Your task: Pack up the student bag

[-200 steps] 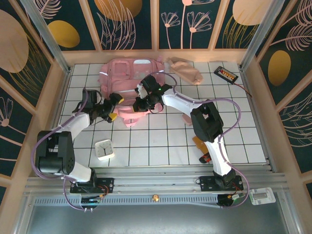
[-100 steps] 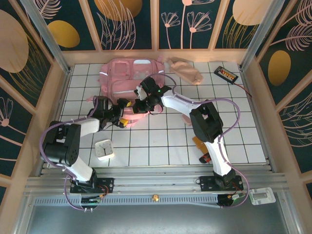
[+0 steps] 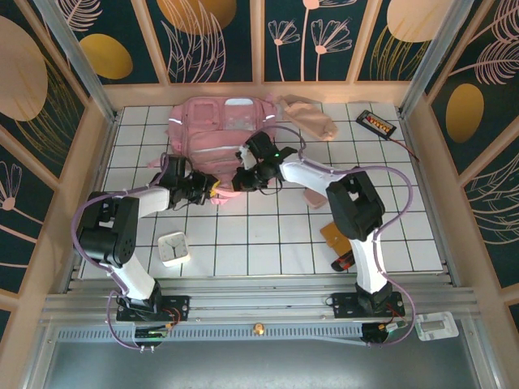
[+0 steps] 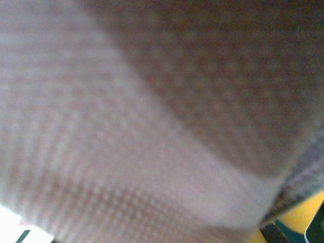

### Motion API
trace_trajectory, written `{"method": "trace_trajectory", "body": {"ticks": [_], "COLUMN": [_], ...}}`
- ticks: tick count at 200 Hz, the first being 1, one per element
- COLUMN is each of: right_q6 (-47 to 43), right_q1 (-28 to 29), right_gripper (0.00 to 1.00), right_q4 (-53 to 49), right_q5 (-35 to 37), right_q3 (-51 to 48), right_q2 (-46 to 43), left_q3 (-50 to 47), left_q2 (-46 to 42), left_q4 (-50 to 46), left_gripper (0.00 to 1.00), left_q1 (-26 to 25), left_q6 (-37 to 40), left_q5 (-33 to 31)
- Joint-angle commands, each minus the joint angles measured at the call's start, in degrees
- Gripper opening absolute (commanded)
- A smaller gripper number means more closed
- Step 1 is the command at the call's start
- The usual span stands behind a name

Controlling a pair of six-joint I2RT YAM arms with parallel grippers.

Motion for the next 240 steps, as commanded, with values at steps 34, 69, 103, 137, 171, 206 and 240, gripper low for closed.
{"method": "trace_trajectory", "body": {"ticks": [34, 69, 103, 137, 171, 206, 240], "right_q6": [-4.9, -6.6, -8.0, -9.4, -9.9, -10.8, -12.4], "right_q1": [-9.8, -14.2, -17.9, -19.9, -21.9, -23.3, -23.5], "right_gripper": [0.0, 0.0, 0.0, 0.0, 0.0, 0.0, 0.0], "right_q4": [-7.0, -7.3, -6.4, -4.4, -1.3, 0.6, 2.5], "right_q5": [6.1, 9.6, 14.7, 17.3, 19.1, 17.9, 17.8], "right_q3": [-2.2, 0.2, 4.5, 8.5, 10.2, 11.3, 9.0], "right_q2": [-6.1, -4.0, -1.1, 2.3, 4.9, 6.4, 5.4], "left_q3": [5.3, 7.3, 8.3, 10.2, 9.2, 7.5, 7.5], "left_q2": [-2.3, -5.3, -8.0, -8.3, -9.4, -10.4, -10.3], "left_q4": [-15.2, -22.3, -27.5, -30.9, -32.7, -34.8, -38.3], "left_gripper": [0.06, 0.06, 0.06, 0.06, 0.06, 0.06, 0.05], "left_q1": [2.5, 3.6, 6.5, 7.6, 7.7, 8.3, 9.0], "left_q6": [19.2, 27.9, 34.6, 40.2, 42.5, 44.6, 47.8], "left_q5": [-3.5, -3.9, -3.6, -0.9, -0.5, -2.0, -3.6]}}
